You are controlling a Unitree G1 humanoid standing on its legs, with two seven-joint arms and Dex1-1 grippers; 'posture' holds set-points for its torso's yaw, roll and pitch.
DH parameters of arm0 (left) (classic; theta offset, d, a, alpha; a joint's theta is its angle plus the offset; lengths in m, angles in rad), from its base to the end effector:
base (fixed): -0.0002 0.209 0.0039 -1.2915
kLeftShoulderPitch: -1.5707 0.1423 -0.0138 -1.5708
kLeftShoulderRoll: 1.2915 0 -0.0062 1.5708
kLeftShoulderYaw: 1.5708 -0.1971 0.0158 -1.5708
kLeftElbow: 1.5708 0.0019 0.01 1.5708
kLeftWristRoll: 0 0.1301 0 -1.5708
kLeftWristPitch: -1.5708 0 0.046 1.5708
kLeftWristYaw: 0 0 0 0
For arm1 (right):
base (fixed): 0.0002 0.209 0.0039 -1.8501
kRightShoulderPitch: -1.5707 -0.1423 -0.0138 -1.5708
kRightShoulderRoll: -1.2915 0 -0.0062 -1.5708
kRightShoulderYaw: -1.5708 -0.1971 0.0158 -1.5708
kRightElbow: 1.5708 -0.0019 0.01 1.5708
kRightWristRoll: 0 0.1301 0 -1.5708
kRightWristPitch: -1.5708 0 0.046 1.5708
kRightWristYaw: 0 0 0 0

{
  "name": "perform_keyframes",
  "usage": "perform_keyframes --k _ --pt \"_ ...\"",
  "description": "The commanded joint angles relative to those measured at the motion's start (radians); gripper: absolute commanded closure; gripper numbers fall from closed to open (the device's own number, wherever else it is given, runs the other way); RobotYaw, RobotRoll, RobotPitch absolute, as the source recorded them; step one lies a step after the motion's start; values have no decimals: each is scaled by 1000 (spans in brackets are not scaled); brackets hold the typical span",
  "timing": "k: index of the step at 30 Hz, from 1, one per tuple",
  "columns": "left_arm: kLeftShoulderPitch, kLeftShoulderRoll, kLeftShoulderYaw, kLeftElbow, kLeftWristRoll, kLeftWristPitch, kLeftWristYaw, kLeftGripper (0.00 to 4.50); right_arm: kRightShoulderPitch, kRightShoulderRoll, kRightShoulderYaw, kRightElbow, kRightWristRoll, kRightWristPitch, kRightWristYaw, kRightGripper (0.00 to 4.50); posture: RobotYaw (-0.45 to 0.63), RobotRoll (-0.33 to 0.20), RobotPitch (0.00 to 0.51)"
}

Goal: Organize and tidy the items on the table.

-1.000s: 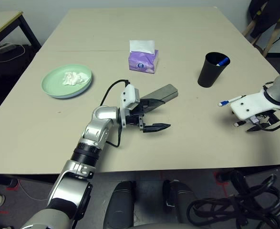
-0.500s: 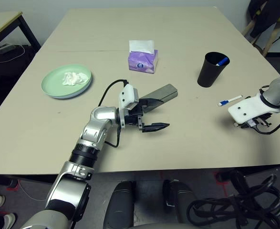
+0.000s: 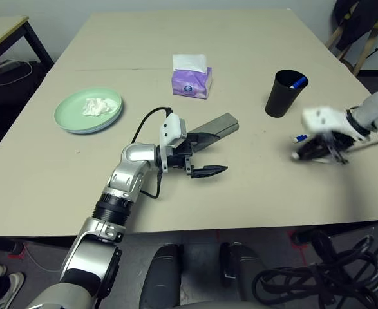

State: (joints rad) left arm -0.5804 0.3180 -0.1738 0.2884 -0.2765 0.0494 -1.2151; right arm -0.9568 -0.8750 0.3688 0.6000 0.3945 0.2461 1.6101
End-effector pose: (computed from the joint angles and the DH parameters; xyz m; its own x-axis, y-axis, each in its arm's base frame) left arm 0.3032 0.1595 0.1188 0.1483 -0.9868 -0.0657 0.9689 0.1317 0.2094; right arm 0.3287 -0.2825 0.2271 0.1019 0.8514 -0.5146 -0.9948 0.0911 -0.0461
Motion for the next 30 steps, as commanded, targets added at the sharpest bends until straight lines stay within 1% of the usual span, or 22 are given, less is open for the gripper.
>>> perform_keyframes --k 1,3,6,9,11,12,15,18,22,26,30 --pt "-6 2 -5 11 0 -3 -4 0 58 43 -190 -126 164 214 -79 4082 82 0 124" --pt "-11 0 -4 19 8 -4 9 0 96 104 -318 -184 232 258 -208 4082 76 0 123" --pt "-16 -6 0 39 27 -10 47 0 140 206 -470 -252 280 243 -389 4082 66 0 121" --pt "-28 -21 17 57 34 -15 109 0 176 312 -583 -305 285 171 -573 4082 59 0 120" --pt "-38 -26 22 74 55 -43 151 0 195 375 -629 -327 255 97 -685 4082 55 0 120" --pt "-43 -27 23 83 63 -65 161 0 202 398 -642 -335 241 67 -726 4082 54 0 119" --pt "-54 -33 29 92 52 -55 177 0 209 460 -666 -335 184 -47 -850 4082 51 0 118" --pt "-60 -36 30 94 48 -50 182 0 179 510 -697 -285 112 -185 -997 4082 50 0 119" --pt "-60 -34 28 94 51 -49 177 0 124 538 -727 -207 51 -288 -1158 4082 55 0 117" --pt "-59 -27 26 86 52 -48 169 0 90 535 -737 -148 14 -283 -1286 4082 60 0 113" --pt "-70 -15 31 76 45 -21 164 0 78 514 -713 -121 -41 -210 -1382 4082 64 0 110"
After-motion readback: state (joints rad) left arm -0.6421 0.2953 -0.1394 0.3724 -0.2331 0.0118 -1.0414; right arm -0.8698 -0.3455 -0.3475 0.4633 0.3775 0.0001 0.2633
